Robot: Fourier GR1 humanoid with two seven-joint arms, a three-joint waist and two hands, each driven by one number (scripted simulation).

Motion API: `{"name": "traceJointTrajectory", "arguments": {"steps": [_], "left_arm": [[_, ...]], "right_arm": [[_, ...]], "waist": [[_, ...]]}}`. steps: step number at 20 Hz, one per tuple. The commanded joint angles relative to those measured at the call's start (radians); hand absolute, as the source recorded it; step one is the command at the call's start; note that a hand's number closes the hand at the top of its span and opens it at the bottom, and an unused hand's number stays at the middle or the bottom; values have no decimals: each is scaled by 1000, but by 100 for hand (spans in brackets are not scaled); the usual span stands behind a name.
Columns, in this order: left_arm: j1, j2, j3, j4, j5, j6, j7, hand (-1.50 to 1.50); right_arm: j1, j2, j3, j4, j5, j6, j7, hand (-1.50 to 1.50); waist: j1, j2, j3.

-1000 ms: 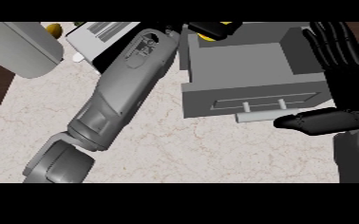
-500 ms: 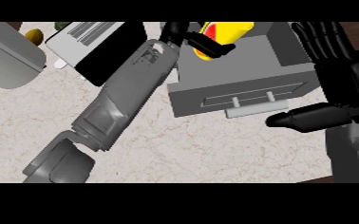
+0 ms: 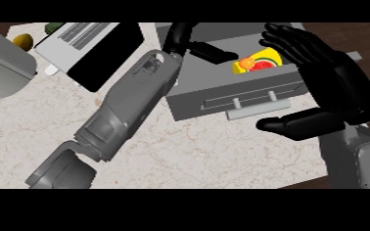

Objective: Pick up the cup, place it into the drawer and close the drawer

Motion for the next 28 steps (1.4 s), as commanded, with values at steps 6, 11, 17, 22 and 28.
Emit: {"name": "traceJointTrajectory", "arguments": {"steps": [6,11,17,22,28], "left_arm": [[-36,0,53,-79,179,33,-118,-150],[-32,0,67,-40,201,40,-172,-150],[-11,0,88,-20,230,44,-199,-150],[21,0,112,-43,243,7,-236,-150],[110,13,102,-128,236,-14,-241,-150]], "right_arm": [[17,-80,159,-5,-113,256,100,150],[90,-210,221,-6,50,354,107,-150],[152,-217,294,-22,396,231,41,-150],[123,-174,351,226,588,115,-78,-150],[27,-143,428,604,737,43,-232,-150]], "waist": [[22,-21,-1],[86,-27,0],[153,-38,0],[194,-39,0],[241,-42,1]]}}
